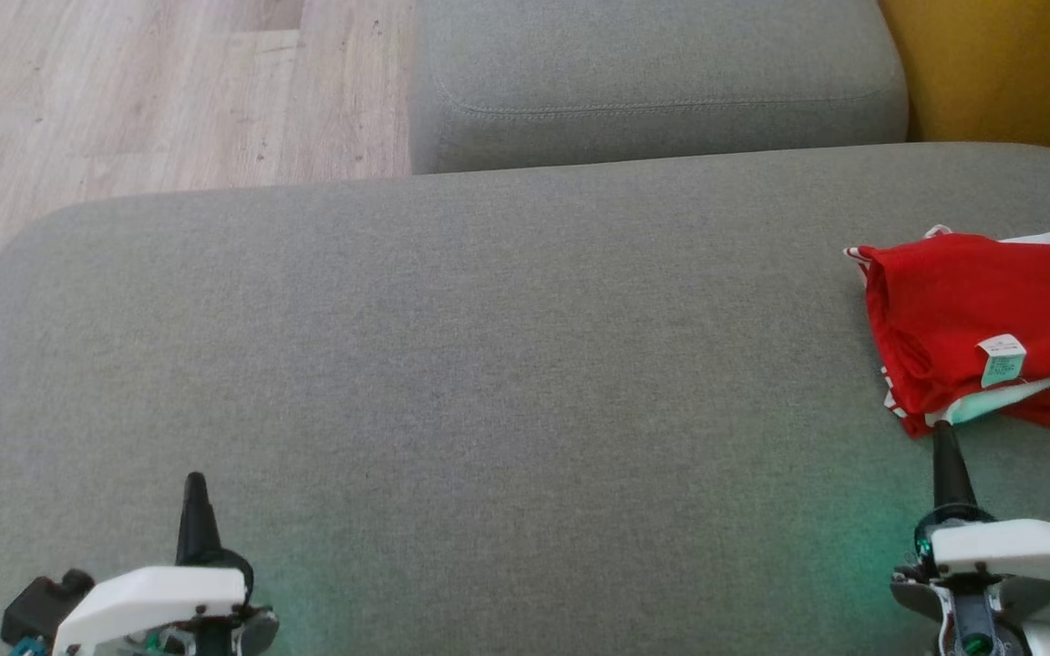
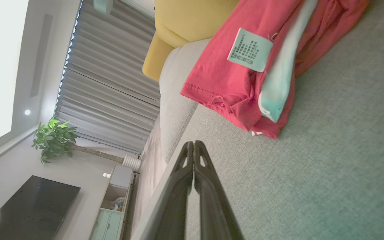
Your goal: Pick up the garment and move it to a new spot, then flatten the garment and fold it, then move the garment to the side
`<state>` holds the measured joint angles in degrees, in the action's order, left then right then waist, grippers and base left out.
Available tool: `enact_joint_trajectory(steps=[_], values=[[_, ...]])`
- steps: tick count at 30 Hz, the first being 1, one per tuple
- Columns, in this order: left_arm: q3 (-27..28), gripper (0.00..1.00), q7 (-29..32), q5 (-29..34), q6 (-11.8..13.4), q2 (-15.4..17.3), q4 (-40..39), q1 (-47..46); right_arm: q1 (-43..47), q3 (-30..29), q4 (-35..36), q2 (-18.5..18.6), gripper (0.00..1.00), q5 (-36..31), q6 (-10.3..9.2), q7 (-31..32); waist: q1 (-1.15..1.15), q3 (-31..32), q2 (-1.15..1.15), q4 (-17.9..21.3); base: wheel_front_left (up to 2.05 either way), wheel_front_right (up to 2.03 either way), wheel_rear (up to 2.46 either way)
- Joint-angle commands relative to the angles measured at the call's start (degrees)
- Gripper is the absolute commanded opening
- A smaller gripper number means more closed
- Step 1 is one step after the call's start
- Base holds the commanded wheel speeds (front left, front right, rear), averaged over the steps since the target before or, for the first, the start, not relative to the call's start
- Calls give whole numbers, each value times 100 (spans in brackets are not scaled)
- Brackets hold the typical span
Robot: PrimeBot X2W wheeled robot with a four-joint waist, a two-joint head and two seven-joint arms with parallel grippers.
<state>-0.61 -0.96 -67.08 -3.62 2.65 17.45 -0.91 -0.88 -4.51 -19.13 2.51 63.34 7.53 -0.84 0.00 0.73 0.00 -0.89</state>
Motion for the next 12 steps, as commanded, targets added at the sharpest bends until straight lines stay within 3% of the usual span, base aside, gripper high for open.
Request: enact_joint_trajectory(steps=[1,12], values=[[190,0,64,-161,-64,16,-208,-307,-350,38,243,26,0,198,-3,56,0,-4,0,3,0,0,0],[317,0,229,-733,-142,17,-240,-361,-394,-20,308,29,0,851,-3,221,0,-25,0,24,0,0,0]])
